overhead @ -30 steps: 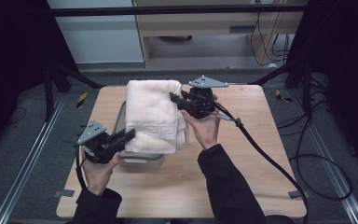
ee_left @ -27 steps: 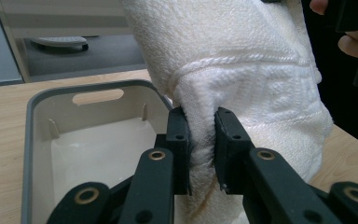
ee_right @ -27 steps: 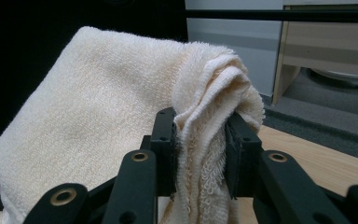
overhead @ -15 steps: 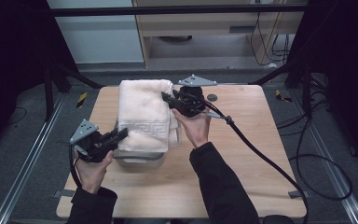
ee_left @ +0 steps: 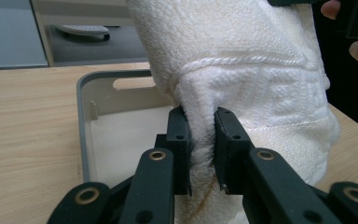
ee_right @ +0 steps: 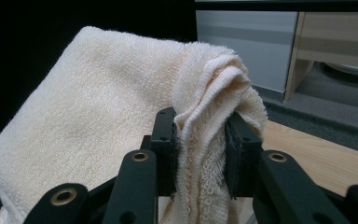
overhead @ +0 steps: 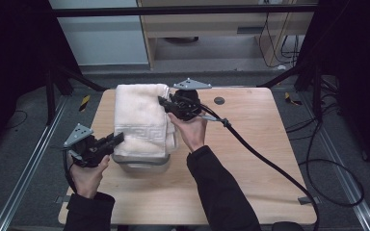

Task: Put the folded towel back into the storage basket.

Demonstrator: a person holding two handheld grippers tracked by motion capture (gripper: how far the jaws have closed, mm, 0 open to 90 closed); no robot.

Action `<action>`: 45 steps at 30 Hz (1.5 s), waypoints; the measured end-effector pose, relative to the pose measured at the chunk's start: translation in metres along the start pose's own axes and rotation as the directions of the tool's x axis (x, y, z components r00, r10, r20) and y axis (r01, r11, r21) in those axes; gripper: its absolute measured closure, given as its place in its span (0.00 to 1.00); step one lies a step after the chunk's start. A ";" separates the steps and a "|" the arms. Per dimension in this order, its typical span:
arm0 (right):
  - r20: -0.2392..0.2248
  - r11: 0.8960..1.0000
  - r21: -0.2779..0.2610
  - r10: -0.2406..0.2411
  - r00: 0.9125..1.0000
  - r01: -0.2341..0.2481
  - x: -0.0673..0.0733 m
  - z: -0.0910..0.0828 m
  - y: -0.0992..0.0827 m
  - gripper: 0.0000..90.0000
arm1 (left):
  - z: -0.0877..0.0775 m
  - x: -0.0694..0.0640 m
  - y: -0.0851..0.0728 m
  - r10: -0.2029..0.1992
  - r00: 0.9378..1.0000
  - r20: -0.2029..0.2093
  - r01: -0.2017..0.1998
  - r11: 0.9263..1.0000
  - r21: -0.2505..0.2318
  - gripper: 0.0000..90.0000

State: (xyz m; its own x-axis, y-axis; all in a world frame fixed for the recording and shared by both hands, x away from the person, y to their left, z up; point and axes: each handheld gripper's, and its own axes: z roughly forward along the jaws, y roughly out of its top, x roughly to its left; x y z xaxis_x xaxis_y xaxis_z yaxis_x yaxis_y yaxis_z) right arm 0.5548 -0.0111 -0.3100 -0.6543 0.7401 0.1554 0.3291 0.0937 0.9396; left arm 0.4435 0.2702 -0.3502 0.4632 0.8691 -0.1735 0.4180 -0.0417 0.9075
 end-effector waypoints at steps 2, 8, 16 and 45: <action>-0.001 1.000 0.006 0.004 1.000 -0.004 0.000 0.004 -0.002 0.77 | 0.001 0.003 -0.002 -0.003 1.000 -0.004 0.003 1.000 0.011 0.86; 0.002 0.999 0.033 0.015 1.000 -0.015 0.000 0.017 -0.011 0.77 | 0.007 0.010 -0.008 -0.007 1.000 -0.020 0.008 0.999 0.044 0.86; 0.011 0.997 0.070 0.034 0.999 -0.035 -0.004 0.043 -0.031 0.77 | 0.020 0.026 -0.018 -0.009 0.999 -0.053 0.015 0.994 0.104 0.86; 0.072 0.985 0.157 0.066 0.995 -0.077 -0.016 0.087 -0.080 0.76 | 0.060 0.046 -0.044 0.000 0.993 -0.116 0.028 0.971 0.239 0.86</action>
State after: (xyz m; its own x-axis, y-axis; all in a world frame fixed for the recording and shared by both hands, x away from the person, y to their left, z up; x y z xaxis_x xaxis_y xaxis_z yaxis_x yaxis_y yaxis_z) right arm 0.5980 0.0272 -0.4138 -0.5806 0.7905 0.1950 0.4814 0.1401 0.8652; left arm 0.4929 0.2822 -0.4211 0.3693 0.9205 -0.1273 0.6055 -0.1344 0.7844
